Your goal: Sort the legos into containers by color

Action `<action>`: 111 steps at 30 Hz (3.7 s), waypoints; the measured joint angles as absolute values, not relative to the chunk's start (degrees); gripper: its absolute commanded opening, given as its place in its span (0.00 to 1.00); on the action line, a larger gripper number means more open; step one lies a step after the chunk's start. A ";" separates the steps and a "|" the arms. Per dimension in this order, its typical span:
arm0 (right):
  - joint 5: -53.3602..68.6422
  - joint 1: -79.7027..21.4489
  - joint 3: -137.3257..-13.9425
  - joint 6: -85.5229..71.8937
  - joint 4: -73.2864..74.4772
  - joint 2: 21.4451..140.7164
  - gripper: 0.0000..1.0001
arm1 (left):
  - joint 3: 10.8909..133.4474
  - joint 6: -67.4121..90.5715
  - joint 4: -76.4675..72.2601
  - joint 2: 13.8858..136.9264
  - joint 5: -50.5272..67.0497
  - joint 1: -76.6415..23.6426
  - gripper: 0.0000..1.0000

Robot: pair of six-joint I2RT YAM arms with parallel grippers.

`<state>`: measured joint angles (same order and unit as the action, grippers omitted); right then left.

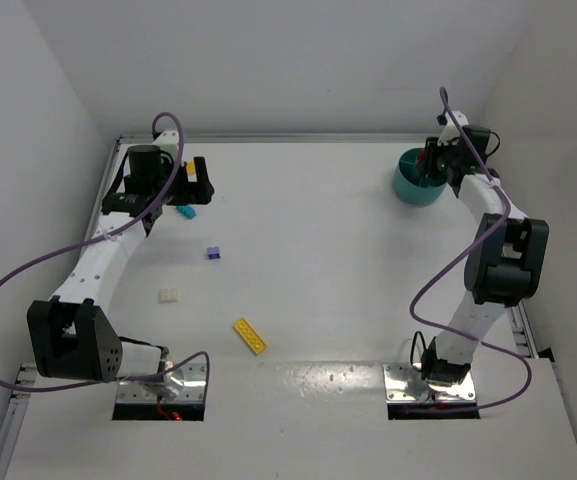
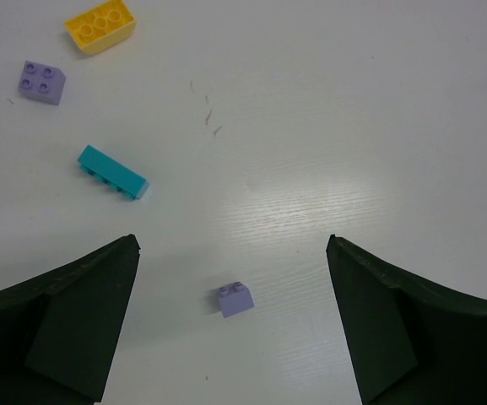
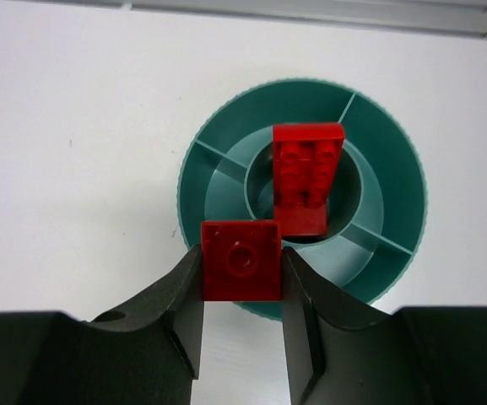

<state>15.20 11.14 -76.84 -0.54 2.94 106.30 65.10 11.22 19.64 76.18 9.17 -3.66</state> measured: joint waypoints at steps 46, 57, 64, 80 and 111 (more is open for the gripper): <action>9.65 11.14 -74.04 -2.04 -11.55 109.84 0.35 | 65.10 11.20 19.66 76.18 9.17 -3.66 1.00; 10.61 11.14 -73.58 -2.02 -11.55 110.13 0.49 | 65.10 11.20 19.66 76.18 9.17 -3.66 1.00; 11.16 11.11 -73.56 -2.70 -11.57 110.13 0.55 | 65.10 11.20 19.66 76.18 9.19 -3.66 1.00; 10.59 11.46 -78.17 -6.44 -13.06 102.72 0.66 | 65.10 11.09 19.68 76.16 6.63 -3.64 1.00; 30.52 -30.98 -67.09 25.04 31.14 98.61 0.60 | 63.05 5.80 26.35 71.31 4.10 0.64 1.00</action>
